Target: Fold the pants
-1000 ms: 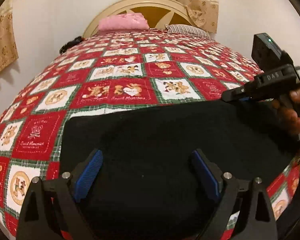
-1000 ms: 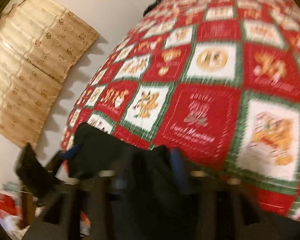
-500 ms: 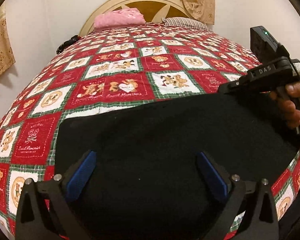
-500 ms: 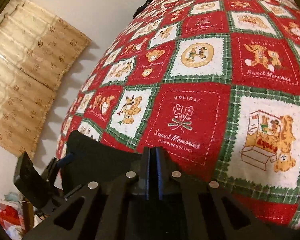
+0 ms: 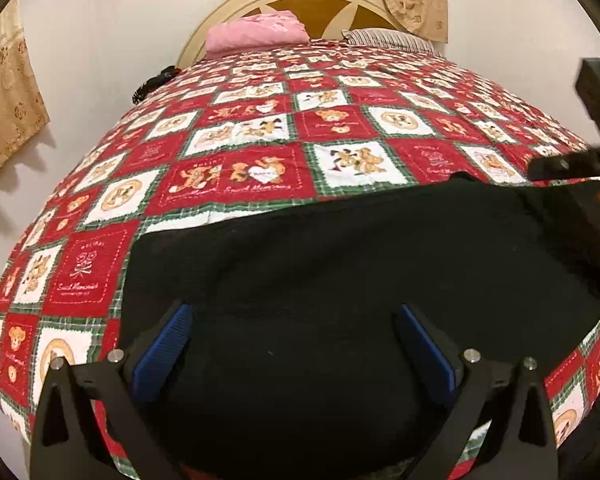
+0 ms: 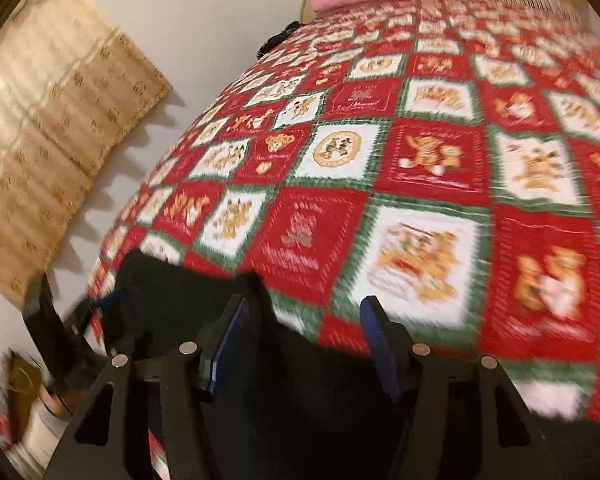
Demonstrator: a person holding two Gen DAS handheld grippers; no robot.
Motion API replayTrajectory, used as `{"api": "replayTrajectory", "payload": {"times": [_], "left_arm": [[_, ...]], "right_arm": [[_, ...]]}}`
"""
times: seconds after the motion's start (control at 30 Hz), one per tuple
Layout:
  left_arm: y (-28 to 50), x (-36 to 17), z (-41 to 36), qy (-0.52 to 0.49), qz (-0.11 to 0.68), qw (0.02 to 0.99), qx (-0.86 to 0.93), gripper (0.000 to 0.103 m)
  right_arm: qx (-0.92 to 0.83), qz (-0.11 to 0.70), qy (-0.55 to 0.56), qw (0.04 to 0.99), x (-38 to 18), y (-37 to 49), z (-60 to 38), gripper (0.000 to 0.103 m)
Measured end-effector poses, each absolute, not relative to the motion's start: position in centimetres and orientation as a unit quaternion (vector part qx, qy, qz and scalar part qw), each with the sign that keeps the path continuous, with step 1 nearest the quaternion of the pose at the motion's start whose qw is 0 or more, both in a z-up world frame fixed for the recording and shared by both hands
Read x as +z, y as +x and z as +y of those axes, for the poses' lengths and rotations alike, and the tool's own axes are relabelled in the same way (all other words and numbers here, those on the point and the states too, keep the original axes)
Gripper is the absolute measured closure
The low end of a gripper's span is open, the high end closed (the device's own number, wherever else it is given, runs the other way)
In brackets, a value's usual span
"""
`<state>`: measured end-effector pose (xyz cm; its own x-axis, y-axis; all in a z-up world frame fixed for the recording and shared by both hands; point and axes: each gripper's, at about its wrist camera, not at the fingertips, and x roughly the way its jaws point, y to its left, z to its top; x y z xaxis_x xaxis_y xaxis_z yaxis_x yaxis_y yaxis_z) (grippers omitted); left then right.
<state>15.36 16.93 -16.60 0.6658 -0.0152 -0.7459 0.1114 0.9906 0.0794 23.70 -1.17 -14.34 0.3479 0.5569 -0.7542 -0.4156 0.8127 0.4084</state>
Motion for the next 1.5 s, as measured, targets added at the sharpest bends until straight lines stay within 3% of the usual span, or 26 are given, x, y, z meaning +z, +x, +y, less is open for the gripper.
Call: {"api": "replayTrajectory", "payload": {"times": [0.23, 0.47, 0.8, 1.07, 1.27, 1.37, 1.5], "left_arm": [[15.4, -17.1, 16.9, 0.041, 0.408, 0.911, -0.033, 0.000], [13.8, -13.9, 14.0, 0.060, 0.373, 0.925, -0.034, 0.000], [13.7, -12.8, 6.1, 0.047, 0.348, 0.930, -0.107, 0.000], [14.5, -13.7, 3.9, 0.047, 0.363, 0.924, -0.111, 0.000], [14.7, -14.6, 4.2, 0.048, 0.377, 0.920, -0.093, 0.000], [15.0, -15.0, 4.9, 0.041, 0.383, 0.919, -0.079, 0.000], [15.4, -15.6, 5.7, 0.032, 0.391, 0.917, -0.067, 0.000]], "right_arm": [[0.274, 0.477, -0.020, 0.835, -15.7, 19.5, -3.5, 0.043], [0.272, 0.424, 0.035, 0.863, -13.7, 18.5, -7.6, 0.043], [0.113, 0.371, 0.045, 0.921, -8.3, 12.3, -24.8, 0.043], [-0.063, 0.315, 0.133, 0.937, -5.6, 6.7, -41.9, 0.043], [-0.087, 0.329, 0.171, 0.925, -6.7, 5.0, -46.8, 0.043], [-0.081, 0.345, 0.179, 0.918, -8.0, 4.8, -47.0, 0.054], [-0.072, 0.363, 0.191, 0.909, -9.6, 5.3, -47.3, 0.055]]}}
